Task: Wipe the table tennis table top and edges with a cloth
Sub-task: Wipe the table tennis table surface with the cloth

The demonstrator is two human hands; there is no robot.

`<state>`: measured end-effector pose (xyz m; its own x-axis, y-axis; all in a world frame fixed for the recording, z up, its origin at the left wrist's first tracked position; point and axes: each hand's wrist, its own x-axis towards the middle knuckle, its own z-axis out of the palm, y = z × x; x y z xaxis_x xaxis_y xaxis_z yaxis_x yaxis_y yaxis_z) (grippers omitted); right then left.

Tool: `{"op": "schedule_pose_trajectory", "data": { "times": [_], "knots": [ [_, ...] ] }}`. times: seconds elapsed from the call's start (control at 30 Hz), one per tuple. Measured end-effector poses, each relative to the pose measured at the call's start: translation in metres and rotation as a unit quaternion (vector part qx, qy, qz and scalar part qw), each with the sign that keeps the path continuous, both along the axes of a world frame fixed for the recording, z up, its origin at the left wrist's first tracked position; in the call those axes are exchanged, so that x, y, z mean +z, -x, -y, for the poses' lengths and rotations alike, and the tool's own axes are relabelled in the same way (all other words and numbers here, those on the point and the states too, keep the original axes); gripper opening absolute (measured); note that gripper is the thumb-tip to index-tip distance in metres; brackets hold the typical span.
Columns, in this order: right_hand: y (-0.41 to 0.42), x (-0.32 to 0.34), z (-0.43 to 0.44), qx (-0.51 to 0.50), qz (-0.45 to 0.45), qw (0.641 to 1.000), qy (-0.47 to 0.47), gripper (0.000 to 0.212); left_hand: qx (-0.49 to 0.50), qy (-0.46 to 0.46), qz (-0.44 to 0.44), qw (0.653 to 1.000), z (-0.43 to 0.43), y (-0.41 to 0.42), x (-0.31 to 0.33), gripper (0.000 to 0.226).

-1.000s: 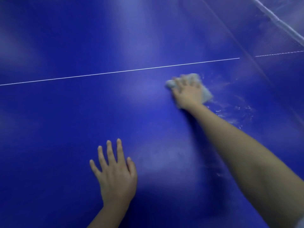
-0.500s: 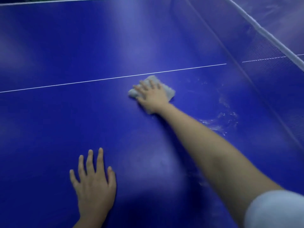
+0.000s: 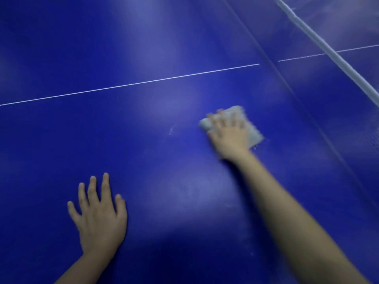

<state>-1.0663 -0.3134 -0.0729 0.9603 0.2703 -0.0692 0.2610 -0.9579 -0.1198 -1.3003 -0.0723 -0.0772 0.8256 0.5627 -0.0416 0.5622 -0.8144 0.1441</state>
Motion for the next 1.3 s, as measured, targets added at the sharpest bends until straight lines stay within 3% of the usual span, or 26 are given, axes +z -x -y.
{"op": "schedule_pose_trajectory", "data": {
  "times": [0.13,0.2,0.27,0.33,0.4,0.47,0.53,0.6,0.7,0.83,0.93,1.03,1.13,1.2,1.3],
  "knots": [
    [0.103,-0.001,-0.064,0.238,-0.013,0.97,-0.042,0.052,0.008,0.005,0.007,1.0,0.0,0.001,-0.001,0.056],
    [0.112,0.001,-0.051,0.285,-0.021,0.957,-0.053,0.052,0.01,0.006,0.01,1.0,0.0,0.002,-0.001,0.056],
    [0.084,0.0,-0.015,0.22,0.006,0.975,-0.04,0.05,0.008,0.008,0.016,1.0,0.0,0.001,-0.001,0.056],
    [0.039,-0.003,0.038,0.075,0.022,0.997,0.016,0.05,0.007,0.008,0.019,1.0,0.0,0.001,-0.001,0.056],
    [0.003,0.003,0.095,-0.068,-0.001,0.997,0.03,0.05,0.007,0.007,0.018,1.0,0.0,0.002,0.0,0.056],
    [-0.003,0.009,0.124,-0.131,-0.019,0.991,0.016,0.05,0.007,0.007,0.017,1.0,0.002,0.001,0.001,0.056],
    [0.019,0.008,0.114,-0.129,-0.02,0.991,0.018,0.051,0.009,0.009,0.018,1.0,0.002,0.001,0.001,0.056],
    [0.065,0.005,0.082,-0.059,-0.012,0.998,0.033,0.051,0.012,0.014,0.018,1.0,0.003,0.001,0.001,0.056],
    [0.162,0.005,0.026,0.155,0.014,0.988,0.007,0.053,0.012,0.016,0.015,1.0,0.003,0.002,0.001,0.057],
    [0.222,0.008,0.004,0.407,-0.037,0.913,0.006,0.055,0.01,0.015,0.017,1.0,0.003,0.002,0.003,0.056],
    [0.155,0.008,0.011,0.34,0.024,0.94,-0.001,0.054,0.01,0.014,0.014,1.0,0.003,0.002,0.004,0.057],
    [0.051,0.003,0.009,0.115,0.013,0.993,0.012,0.05,0.006,0.006,0.005,1.0,0.003,0.001,0.004,0.057],
    [-0.015,0.004,-0.022,-0.016,-0.007,1.0,-0.005,0.05,0.008,0.007,-0.001,1.0,0.003,0.001,0.003,0.058],
    [-0.022,0.005,-0.061,-0.001,-0.02,1.0,-0.003,0.051,0.007,0.017,-0.002,1.0,0.003,0.002,0.004,0.057],
    [0.026,0.004,-0.118,0.169,0.006,0.985,0.021,0.05,0.007,0.052,0.012,0.999,0.003,0.003,0.011,0.054]
  ]
}}
